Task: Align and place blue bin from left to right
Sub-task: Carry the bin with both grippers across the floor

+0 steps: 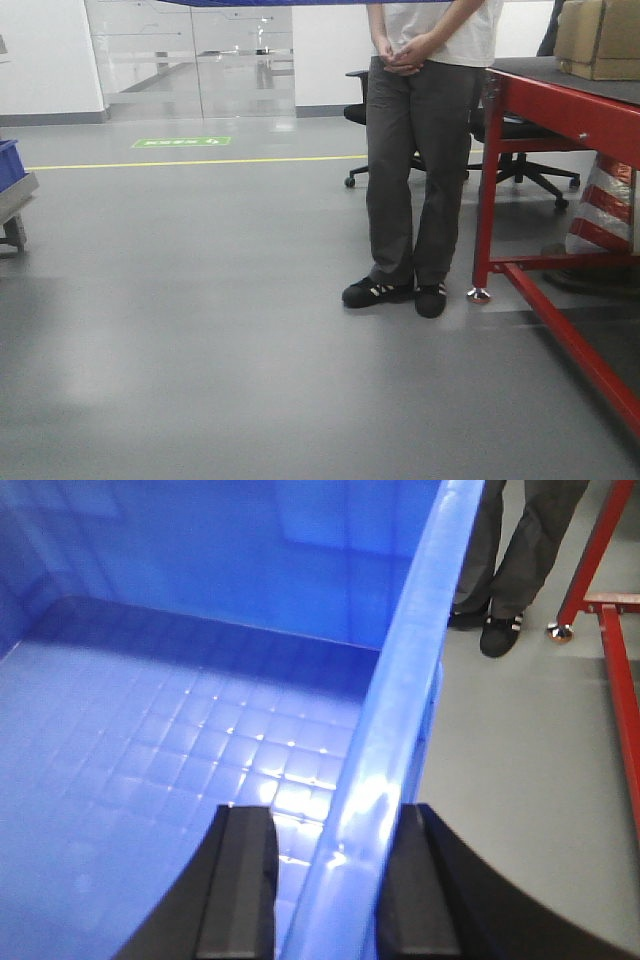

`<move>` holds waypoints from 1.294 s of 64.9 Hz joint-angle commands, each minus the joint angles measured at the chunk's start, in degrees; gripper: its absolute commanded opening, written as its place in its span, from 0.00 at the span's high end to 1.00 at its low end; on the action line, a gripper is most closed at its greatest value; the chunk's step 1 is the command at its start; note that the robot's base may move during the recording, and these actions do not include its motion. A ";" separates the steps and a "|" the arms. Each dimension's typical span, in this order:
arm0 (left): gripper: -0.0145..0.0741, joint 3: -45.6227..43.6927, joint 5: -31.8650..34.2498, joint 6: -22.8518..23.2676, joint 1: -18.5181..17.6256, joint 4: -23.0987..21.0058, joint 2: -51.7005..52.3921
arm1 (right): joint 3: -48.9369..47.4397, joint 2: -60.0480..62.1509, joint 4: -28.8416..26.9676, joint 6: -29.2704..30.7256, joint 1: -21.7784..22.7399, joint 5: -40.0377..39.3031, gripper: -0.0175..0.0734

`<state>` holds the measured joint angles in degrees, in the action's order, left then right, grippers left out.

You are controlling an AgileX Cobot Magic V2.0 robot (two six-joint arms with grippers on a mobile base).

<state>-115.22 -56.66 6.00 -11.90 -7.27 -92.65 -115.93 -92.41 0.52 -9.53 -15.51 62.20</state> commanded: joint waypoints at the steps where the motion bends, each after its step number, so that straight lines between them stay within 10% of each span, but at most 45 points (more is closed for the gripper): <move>1: 0.96 -1.01 4.22 -0.79 -0.48 -3.99 1.47 | -0.68 0.70 -0.52 -0.65 0.07 -5.47 0.88; 84: 0.96 -1.01 6.53 -0.79 -0.48 -3.99 0.32 | -0.68 -0.31 -1.09 -0.65 0.07 -7.03 0.88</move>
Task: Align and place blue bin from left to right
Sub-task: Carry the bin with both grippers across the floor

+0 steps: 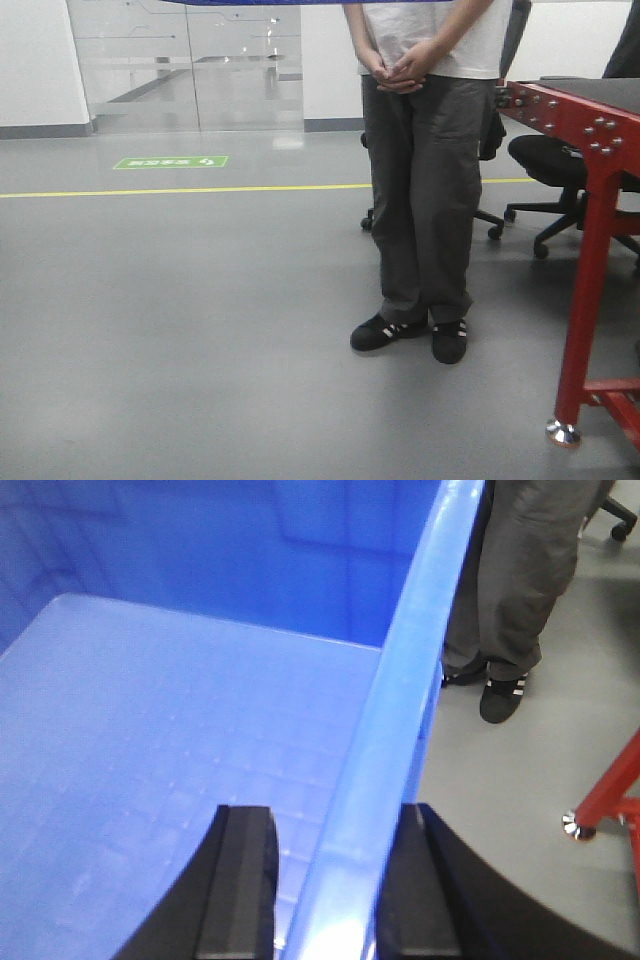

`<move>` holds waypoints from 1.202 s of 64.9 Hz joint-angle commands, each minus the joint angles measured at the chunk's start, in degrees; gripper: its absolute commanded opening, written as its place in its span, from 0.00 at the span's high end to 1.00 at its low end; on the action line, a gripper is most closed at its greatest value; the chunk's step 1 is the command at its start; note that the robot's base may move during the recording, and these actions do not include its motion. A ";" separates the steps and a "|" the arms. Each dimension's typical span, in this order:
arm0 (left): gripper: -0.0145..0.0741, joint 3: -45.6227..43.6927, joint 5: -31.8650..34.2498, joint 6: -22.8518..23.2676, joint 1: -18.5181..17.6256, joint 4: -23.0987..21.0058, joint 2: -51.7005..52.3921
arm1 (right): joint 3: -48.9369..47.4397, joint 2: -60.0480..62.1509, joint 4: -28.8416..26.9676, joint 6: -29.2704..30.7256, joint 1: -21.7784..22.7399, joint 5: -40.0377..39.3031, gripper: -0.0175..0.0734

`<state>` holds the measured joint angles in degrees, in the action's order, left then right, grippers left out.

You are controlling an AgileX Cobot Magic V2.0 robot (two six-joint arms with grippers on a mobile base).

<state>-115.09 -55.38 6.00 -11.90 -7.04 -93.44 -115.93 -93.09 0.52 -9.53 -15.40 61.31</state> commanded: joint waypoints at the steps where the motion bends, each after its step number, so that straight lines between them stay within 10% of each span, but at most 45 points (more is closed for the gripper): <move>1: 0.96 -1.15 5.37 -0.79 -0.48 -4.21 1.11 | -0.68 0.27 -1.09 -0.65 -0.04 -6.26 0.88; 78: 0.96 -1.15 5.47 -0.79 -0.48 -4.21 0.98 | -0.68 -0.95 -1.09 -0.65 -0.04 -6.95 0.88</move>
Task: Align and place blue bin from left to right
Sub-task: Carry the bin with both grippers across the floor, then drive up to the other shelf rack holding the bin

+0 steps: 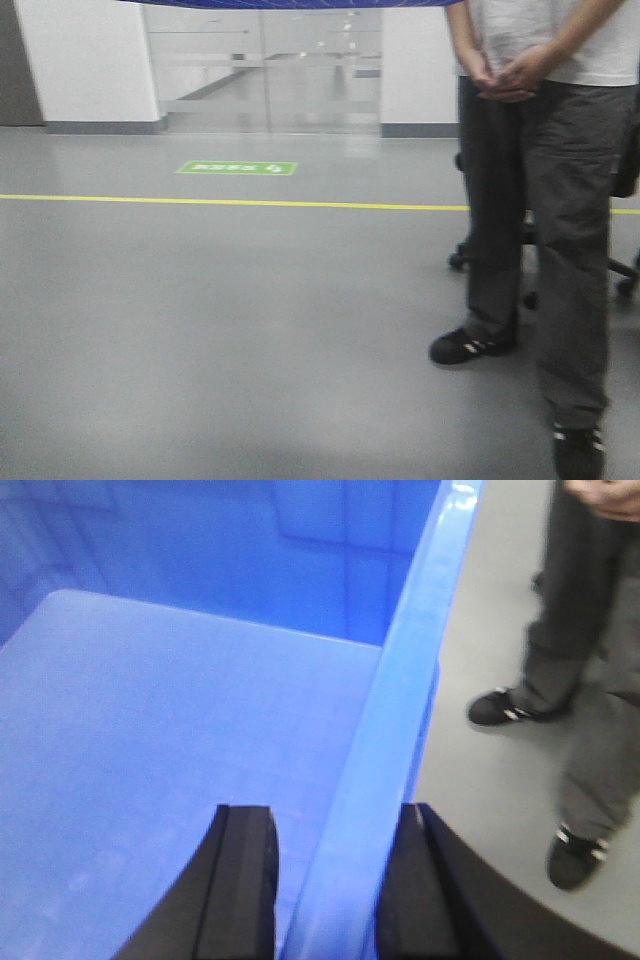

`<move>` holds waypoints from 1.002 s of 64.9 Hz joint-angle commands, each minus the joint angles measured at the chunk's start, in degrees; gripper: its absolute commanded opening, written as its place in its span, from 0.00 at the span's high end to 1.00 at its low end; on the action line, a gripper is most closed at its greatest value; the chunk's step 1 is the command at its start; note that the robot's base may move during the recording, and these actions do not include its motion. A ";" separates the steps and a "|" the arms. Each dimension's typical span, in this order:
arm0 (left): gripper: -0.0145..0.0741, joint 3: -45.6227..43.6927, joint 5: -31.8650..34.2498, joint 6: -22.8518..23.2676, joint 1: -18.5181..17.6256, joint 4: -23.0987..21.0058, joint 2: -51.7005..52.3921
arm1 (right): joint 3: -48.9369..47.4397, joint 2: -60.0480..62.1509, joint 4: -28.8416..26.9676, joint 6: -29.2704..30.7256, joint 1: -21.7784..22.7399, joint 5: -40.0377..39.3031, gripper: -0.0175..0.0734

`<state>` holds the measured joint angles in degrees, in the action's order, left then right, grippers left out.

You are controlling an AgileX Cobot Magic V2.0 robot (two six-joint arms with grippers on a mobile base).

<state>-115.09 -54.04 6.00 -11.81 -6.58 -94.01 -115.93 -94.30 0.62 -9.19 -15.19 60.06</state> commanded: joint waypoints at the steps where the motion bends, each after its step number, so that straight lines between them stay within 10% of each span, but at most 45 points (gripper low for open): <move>1: 0.96 -1.15 4.12 -0.79 -0.57 -4.68 1.55 | -0.68 0.25 -1.20 -0.99 -0.25 -5.71 0.88; 65: 0.96 -1.15 4.12 -0.79 -0.57 -4.68 1.55 | -0.68 0.25 -1.20 -0.99 -0.25 -5.71 0.88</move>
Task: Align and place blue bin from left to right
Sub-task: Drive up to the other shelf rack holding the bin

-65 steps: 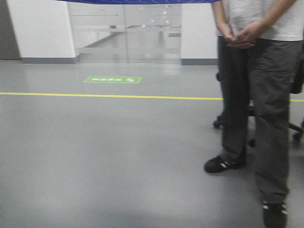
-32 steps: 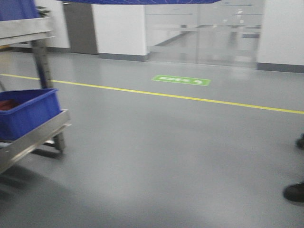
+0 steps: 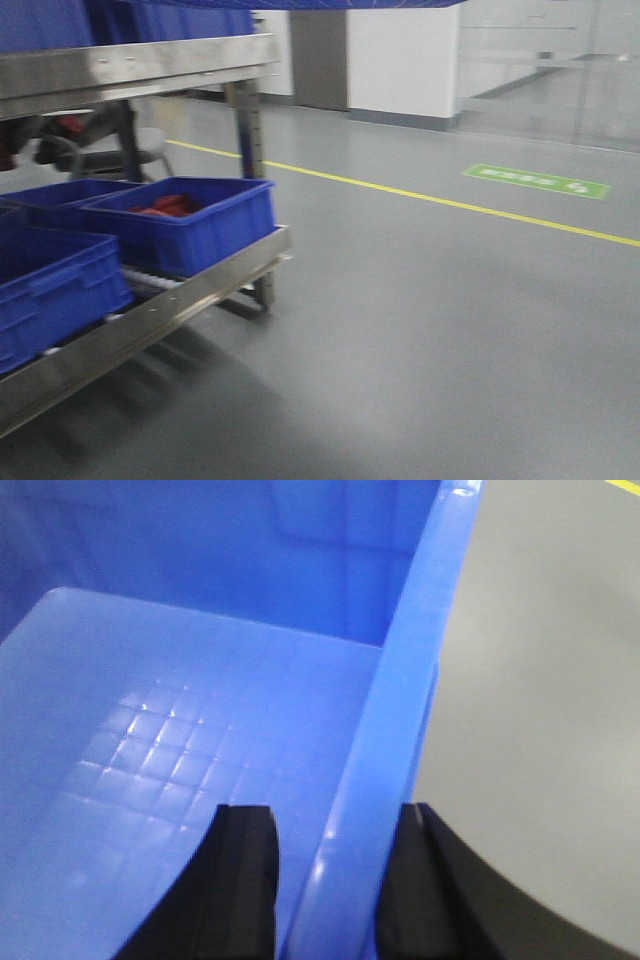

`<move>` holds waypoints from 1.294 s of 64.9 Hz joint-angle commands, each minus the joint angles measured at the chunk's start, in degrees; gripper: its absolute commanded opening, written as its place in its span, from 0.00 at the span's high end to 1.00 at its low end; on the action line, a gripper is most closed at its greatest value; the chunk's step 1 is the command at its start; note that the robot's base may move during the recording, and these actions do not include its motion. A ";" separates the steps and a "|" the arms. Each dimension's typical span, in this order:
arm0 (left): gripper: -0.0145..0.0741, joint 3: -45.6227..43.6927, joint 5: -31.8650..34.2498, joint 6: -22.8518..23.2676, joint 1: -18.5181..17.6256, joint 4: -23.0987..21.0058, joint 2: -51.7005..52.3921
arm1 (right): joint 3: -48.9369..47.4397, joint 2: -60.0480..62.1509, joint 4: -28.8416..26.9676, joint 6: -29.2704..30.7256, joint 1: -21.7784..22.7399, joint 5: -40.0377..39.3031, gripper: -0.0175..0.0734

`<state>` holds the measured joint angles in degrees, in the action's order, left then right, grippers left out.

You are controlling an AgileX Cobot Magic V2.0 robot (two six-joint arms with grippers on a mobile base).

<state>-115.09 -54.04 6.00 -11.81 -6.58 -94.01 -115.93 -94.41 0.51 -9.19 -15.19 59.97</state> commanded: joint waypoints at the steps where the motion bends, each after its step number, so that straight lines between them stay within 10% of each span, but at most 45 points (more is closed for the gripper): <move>1: 0.96 -1.15 4.12 -0.79 -0.57 -4.68 1.55 | -0.68 0.36 -1.09 -0.99 -0.25 -5.62 0.88; 84: 0.96 -1.15 4.12 -0.79 -0.57 -4.68 1.55 | -0.68 0.36 -1.09 -0.99 -0.25 -5.62 0.88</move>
<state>-115.09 -54.04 6.00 -11.68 -6.47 -94.01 -115.93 -94.55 0.41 -9.19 -15.19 59.83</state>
